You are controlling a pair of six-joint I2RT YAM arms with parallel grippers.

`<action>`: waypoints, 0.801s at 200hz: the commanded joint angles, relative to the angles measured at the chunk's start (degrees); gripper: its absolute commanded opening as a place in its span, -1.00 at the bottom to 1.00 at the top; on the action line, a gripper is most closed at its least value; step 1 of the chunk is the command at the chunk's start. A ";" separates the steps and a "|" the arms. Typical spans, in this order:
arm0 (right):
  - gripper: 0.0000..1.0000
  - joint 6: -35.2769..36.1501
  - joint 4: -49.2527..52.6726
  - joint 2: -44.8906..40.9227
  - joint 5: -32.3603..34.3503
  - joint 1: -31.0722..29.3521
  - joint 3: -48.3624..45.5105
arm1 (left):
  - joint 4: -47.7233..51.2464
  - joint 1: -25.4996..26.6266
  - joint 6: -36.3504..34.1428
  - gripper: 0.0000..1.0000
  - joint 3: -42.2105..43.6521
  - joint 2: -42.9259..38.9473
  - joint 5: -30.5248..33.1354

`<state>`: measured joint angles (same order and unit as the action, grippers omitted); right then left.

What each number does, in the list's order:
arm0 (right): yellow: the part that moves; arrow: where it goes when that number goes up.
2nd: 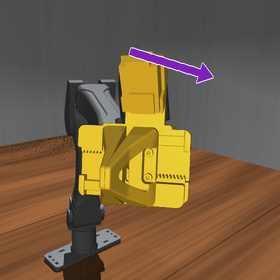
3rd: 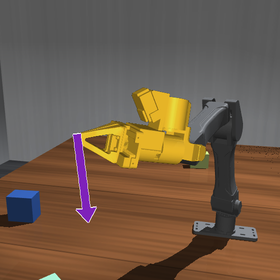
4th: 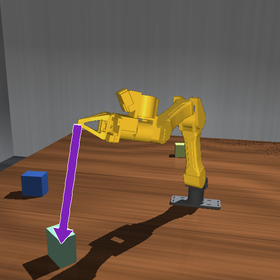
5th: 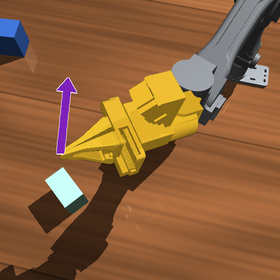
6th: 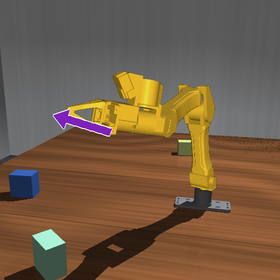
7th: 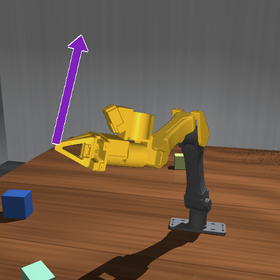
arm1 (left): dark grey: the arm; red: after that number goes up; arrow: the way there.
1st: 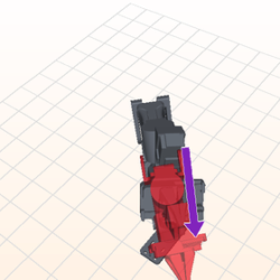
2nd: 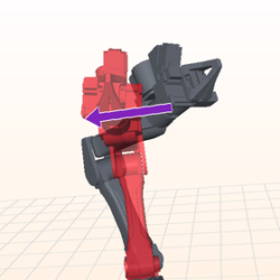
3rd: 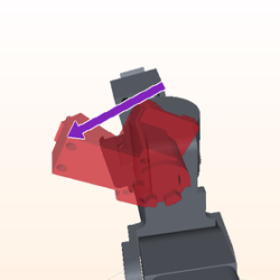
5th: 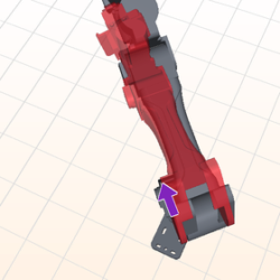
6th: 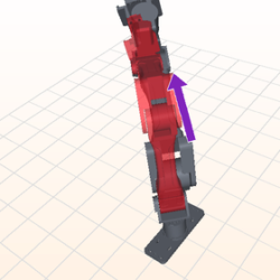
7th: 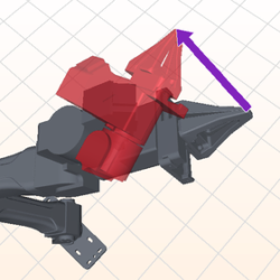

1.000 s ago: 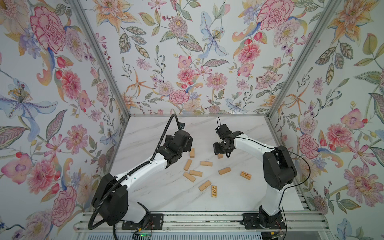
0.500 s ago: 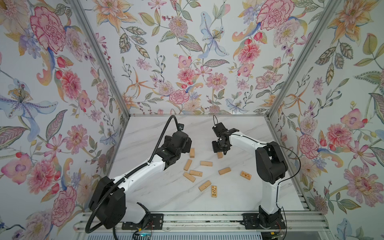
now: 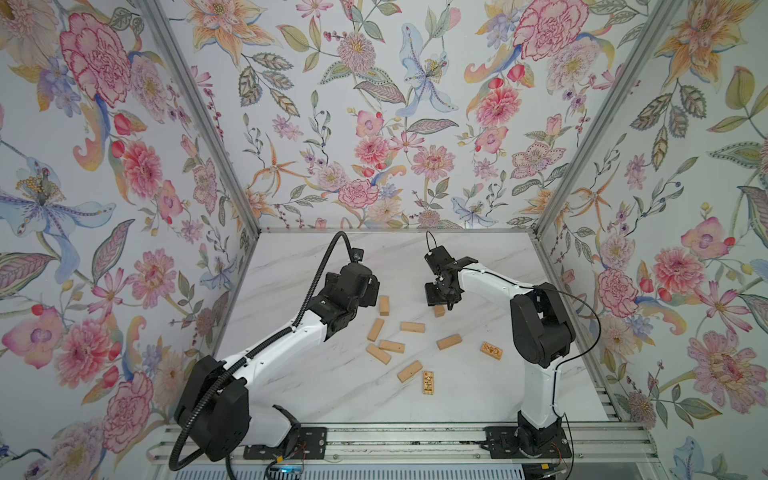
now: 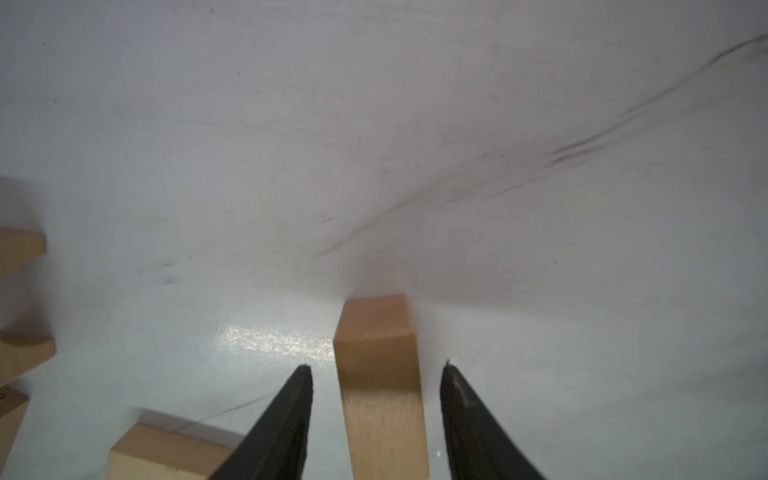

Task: Build the wood block tower
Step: 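Close right gripper on the upright wooden block and lift it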

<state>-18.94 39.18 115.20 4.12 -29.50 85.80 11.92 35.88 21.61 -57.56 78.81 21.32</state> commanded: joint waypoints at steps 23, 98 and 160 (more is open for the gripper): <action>0.04 -0.81 2.33 0.15 0.85 0.12 -0.95 | -0.15 -0.84 -0.76 0.98 1.57 -2.25 -0.66; -0.15 -1.41 3.36 0.94 0.19 -0.35 -1.91 | -0.52 -0.99 1.00 0.99 4.77 -4.51 -0.67; -0.50 -2.25 4.72 3.83 -0.24 -1.74 1.76 | -0.37 -1.07 1.96 0.98 6.36 -6.00 -0.80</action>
<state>-20.38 41.50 115.96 3.97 -30.20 85.47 11.53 35.51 22.50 -52.47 74.30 21.17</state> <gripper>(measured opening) 0.301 0.992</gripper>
